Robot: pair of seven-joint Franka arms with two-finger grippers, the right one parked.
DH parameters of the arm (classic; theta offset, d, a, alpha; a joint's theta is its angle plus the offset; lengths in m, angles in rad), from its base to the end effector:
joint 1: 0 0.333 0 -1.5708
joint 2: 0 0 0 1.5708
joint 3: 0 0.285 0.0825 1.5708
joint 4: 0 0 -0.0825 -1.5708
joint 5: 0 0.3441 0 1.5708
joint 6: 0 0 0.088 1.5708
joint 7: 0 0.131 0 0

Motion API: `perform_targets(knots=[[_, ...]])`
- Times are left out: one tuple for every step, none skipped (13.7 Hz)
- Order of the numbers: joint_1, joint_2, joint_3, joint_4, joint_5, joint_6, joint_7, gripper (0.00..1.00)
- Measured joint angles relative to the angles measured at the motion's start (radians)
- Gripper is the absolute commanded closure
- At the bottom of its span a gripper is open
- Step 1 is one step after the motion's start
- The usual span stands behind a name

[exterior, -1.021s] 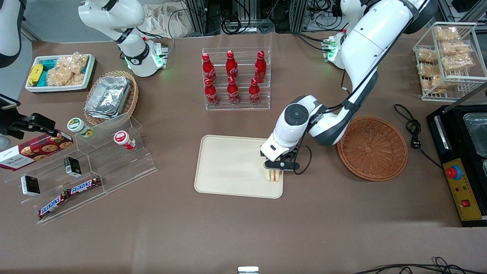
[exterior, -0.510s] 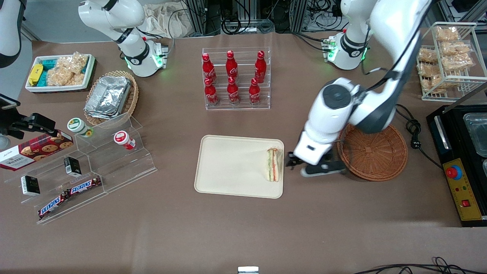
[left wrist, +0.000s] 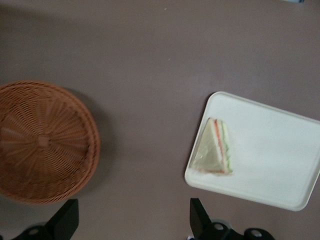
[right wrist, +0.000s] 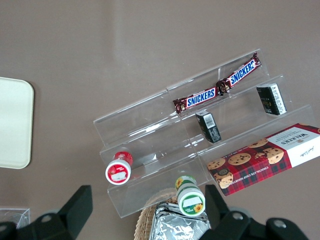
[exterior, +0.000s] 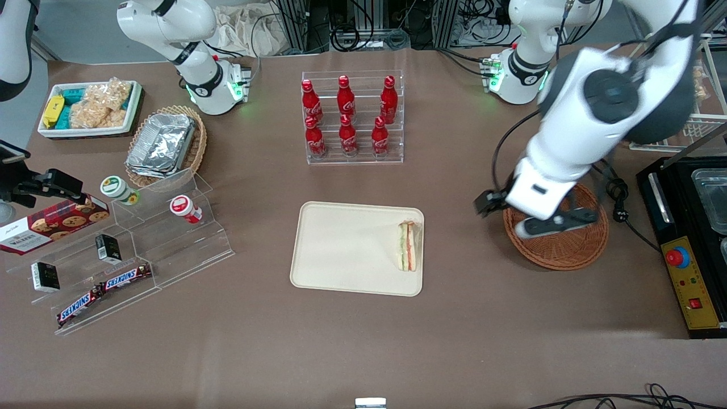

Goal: Place sandwich from basket to tray

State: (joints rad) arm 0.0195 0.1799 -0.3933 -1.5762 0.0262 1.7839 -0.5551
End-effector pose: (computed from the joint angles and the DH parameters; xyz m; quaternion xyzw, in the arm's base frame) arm 0.5416 -0.1938 0.4950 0.9954 0.0915 0.0090 0.0284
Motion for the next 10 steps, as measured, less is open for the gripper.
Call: perform_targets(knots=[[0.0,-0.021,0.041,0.021,-0.02,-0.069,0.059,0.0],[0.0,-0.045,0.081,0.031,-0.032,-0.126,0.116,0.0],[0.0,-0.071,0.118,0.035,-0.038,-0.179,0.164,0.0],[0.0,-0.1,0.153,0.035,-0.042,-0.226,0.204,0.0],[0.0,-0.123,0.177,0.034,-0.044,-0.252,0.228,0.0],[0.0,-0.146,0.195,0.032,-0.045,-0.265,0.241,0.0],[-0.001,-0.167,0.209,0.027,-0.045,-0.274,0.246,0.0],[-0.006,-0.183,0.222,0.02,-0.046,-0.281,0.248,0.0],[-0.015,-0.191,0.234,0.018,-0.047,-0.283,0.249,0.0],[-0.023,-0.191,0.24,0.017,-0.047,-0.283,0.25,0.0]])
